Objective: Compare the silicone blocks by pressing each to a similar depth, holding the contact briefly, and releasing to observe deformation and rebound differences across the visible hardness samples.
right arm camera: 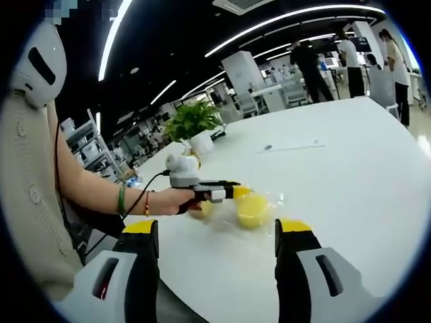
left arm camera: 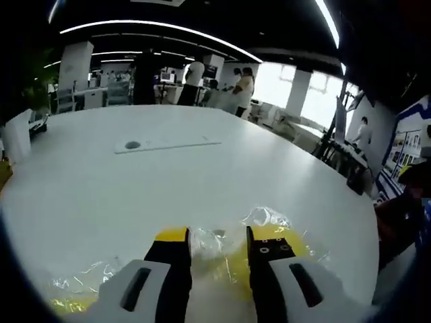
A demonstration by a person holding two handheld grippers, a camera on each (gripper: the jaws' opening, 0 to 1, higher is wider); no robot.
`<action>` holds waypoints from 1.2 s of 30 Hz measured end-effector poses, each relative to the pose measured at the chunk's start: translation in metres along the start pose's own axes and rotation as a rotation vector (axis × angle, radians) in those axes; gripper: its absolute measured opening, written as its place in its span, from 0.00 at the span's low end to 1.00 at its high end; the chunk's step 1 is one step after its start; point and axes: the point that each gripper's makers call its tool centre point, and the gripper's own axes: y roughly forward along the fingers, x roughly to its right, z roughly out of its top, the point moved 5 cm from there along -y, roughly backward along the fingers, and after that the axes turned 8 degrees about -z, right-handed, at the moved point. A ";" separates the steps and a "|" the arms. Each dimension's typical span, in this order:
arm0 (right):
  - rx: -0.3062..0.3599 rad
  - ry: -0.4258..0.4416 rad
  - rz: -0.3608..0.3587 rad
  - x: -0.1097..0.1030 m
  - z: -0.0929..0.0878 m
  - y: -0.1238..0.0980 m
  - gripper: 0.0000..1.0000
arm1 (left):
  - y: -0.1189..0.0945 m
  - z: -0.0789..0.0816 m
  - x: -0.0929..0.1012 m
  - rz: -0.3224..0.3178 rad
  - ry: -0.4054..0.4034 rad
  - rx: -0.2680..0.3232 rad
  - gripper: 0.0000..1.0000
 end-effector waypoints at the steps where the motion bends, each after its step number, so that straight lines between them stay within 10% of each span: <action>1: 0.002 -0.002 0.001 -0.001 0.000 -0.001 0.65 | -0.002 0.004 -0.001 0.008 0.030 0.012 0.35; 11: 0.065 -0.051 -0.031 -0.011 0.012 -0.011 0.66 | -0.033 0.038 0.025 -0.020 0.158 0.019 0.37; 15: 0.091 -0.082 -0.031 -0.021 0.018 -0.015 0.68 | -0.054 0.049 0.047 -0.104 0.076 0.049 0.38; 26: 0.150 -0.139 0.011 -0.060 0.023 -0.037 0.70 | -0.147 0.077 0.088 -0.111 0.068 0.185 0.40; 36: 0.161 -0.161 0.023 -0.079 0.013 -0.051 0.76 | -0.238 0.064 0.104 -0.041 0.029 0.258 0.45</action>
